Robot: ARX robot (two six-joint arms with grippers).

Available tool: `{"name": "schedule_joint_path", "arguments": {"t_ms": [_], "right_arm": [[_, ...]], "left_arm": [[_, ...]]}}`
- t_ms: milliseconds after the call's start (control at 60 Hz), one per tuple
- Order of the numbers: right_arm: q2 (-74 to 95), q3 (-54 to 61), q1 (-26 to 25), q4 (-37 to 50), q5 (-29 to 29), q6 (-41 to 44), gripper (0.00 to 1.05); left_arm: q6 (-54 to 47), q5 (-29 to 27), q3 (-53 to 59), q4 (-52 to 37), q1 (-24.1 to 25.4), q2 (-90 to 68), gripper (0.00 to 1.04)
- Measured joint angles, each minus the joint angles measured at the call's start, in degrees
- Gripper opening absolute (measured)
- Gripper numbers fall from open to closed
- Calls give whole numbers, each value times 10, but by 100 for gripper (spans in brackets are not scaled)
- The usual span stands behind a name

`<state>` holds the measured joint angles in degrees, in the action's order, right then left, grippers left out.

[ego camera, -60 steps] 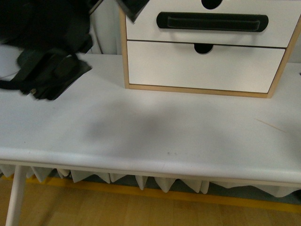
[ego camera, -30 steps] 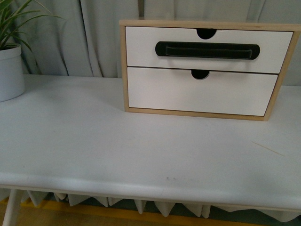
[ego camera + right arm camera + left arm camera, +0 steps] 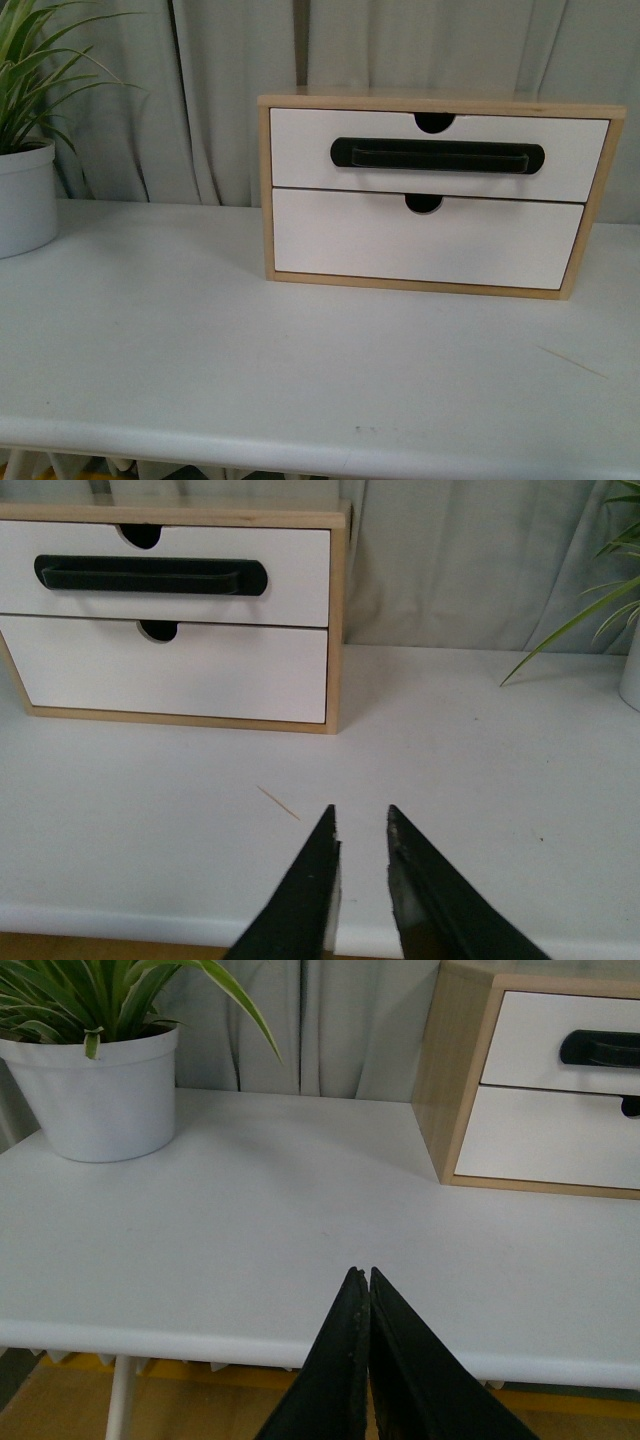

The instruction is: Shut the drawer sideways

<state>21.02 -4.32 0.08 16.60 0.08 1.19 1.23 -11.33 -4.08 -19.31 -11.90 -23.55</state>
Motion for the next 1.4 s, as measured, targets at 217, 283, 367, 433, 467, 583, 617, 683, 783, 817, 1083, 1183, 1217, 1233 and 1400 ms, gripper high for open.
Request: {"name": "schedule_joint_path", "arguments": {"t_ms": [217,283,367,433,467,583,617,683,783,817,1083,1183,1217,1233,1400], "right_arm": [[-36,13,0,-21,-1,-4,1],[-47,18,0,-30,-1,-4,1],[-64,22,0,-40,-2,-4,1],[-80,40,0,-36,-1,-5,1],[-85,40,0,-41,-2,-5,1],[-104,40,0,-57,-2,-5,1],[-108,40,0,-60,-2,-5,1],[-142,40,0,-107,-2,-5,1],[-202,40,0,-162,-2,-5,1],[-207,40,0,-163,-2,-5,1],[-208,40,0,-165,-2,-5,12],[-208,40,0,-165,-2,-5,37],[-208,40,0,-165,-2,-5,46],[-208,40,0,-165,-2,-5,49],[-208,40,0,-165,-2,-5,79]], "left_arm": [[-5,38,14,32,41,47,4],[-7,87,18,46,72,64,4],[-8,105,31,44,111,81,4],[-8,111,37,53,117,96,4],[-8,113,37,60,117,105,4],[-8,113,37,77,117,122,4],[-8,113,37,83,117,127,4],[-8,113,37,91,117,136,4],[-8,113,36,183,118,209,4],[-8,113,36,188,118,223,4],[-8,113,36,193,118,233,17],[-8,113,36,193,118,233,42],[-8,113,36,193,118,233,51],[-8,113,36,193,118,233,55],[-8,113,36,193,118,233,85]]}}
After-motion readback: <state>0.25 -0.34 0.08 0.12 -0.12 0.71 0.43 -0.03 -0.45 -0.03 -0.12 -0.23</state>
